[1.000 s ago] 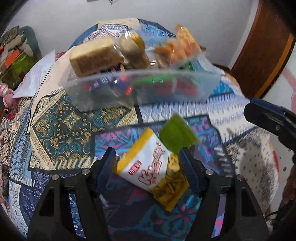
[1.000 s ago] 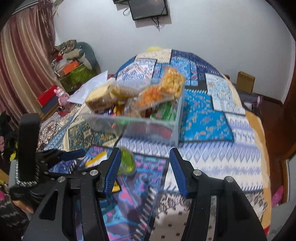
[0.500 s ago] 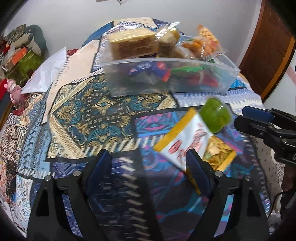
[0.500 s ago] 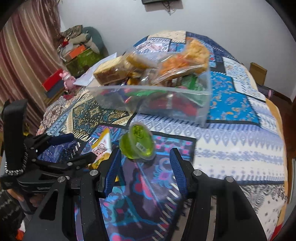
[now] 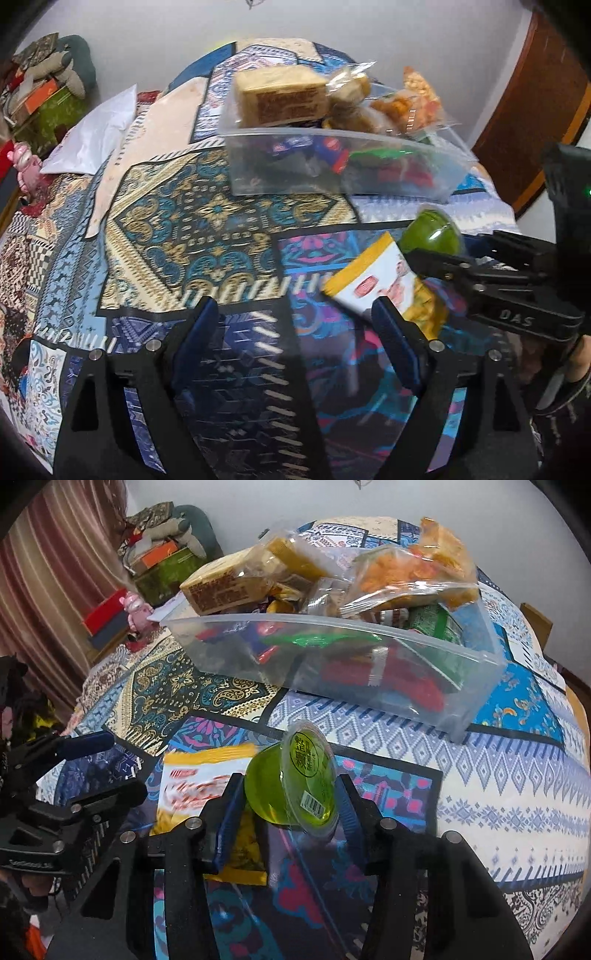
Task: Organize snacks
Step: 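Grasp the yellow KaKa chip bag with left tool while right grasps green jelly cup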
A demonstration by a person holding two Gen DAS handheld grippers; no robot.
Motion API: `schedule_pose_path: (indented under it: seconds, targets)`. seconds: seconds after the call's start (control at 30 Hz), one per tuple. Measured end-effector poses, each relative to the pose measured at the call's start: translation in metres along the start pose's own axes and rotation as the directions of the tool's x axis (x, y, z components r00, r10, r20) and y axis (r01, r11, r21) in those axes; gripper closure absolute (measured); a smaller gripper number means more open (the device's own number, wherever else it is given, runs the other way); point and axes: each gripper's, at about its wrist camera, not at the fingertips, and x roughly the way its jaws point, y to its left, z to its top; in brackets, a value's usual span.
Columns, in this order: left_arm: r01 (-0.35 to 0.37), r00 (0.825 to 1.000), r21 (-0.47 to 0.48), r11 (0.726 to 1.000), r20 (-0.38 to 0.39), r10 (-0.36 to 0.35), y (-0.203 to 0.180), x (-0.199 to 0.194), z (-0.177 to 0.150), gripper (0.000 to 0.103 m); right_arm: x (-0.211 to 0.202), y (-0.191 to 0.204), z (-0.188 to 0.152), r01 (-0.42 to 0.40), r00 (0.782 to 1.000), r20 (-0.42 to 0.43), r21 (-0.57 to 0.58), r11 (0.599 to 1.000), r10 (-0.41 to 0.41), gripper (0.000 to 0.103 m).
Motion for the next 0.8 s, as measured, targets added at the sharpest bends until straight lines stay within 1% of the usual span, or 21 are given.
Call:
schedule_pose_path:
  seconds: [0.17, 0.3, 0.37, 0.5, 0.57, 0.6, 0.63, 0.67, 0.73, 0.8]
  targets:
    - [0.053, 0.998, 0.006, 0.999, -0.032, -0.053, -0.021, 0.007, 0.004, 0.018, -0.021, -0.01, -0.01, 0.017, 0.999, 0.034, 0.019, 1.0, -0.018, 0.061]
    - [0.092, 0.992, 0.007, 0.996, -0.085, -0.091, -0.041, 0.022, 0.002, 0.018, -0.04, -0.019, -0.018, 0.041, 0.997, 0.067, 0.031, 0.999, -0.043, 0.062]
    - [0.092, 0.99, 0.0, 0.996, -0.11, -0.092, -0.05, 0.032, 0.002, 0.018, -0.048, -0.026, -0.021, 0.052, 0.995, 0.079, 0.04, 0.998, -0.055, 0.065]
    - [0.079, 0.993, -0.009, 0.997, -0.092, -0.079, -0.064, 0.042, 0.009, 0.018, -0.062, -0.037, -0.028, 0.065, 0.993, 0.095, 0.055, 0.996, -0.07, 0.066]
    - [0.059, 0.995, -0.019, 0.998, -0.08, -0.061, -0.068, 0.047, 0.014, 0.018, -0.066, -0.039, -0.031, 0.07, 0.992, 0.099, 0.056, 0.996, -0.076, 0.066]
    - [0.04, 0.997, -0.015, 0.999, -0.071, -0.041, -0.071, 0.05, 0.015, 0.02, -0.067, -0.04, -0.033, 0.074, 0.992, 0.098, 0.055, 0.996, -0.079, 0.066]
    - [0.015, 0.998, -0.002, 1.0, -0.058, -0.015, -0.073, 0.052, 0.015, 0.03, -0.066, -0.039, -0.033, 0.078, 0.992, 0.098, 0.055, 0.995, -0.083, 0.066]
    - [-0.015, 0.999, 0.021, 1.0, -0.046, 0.016, -0.076, 0.052, 0.015, 0.042, -0.067, -0.039, -0.034, 0.079, 0.992, 0.098, 0.055, 0.995, -0.084, 0.066]
    - [-0.034, 0.999, 0.047, 0.998, -0.03, 0.035, -0.076, 0.051, 0.013, 0.049, -0.067, -0.041, -0.036, 0.074, 0.991, 0.103, 0.062, 0.995, -0.08, 0.066]
    - [-0.024, 0.999, 0.047, 0.999, -0.023, 0.025, -0.073, 0.049, 0.012, 0.05, -0.069, -0.042, -0.036, 0.067, 0.991, 0.11, 0.073, 0.995, -0.075, 0.066]
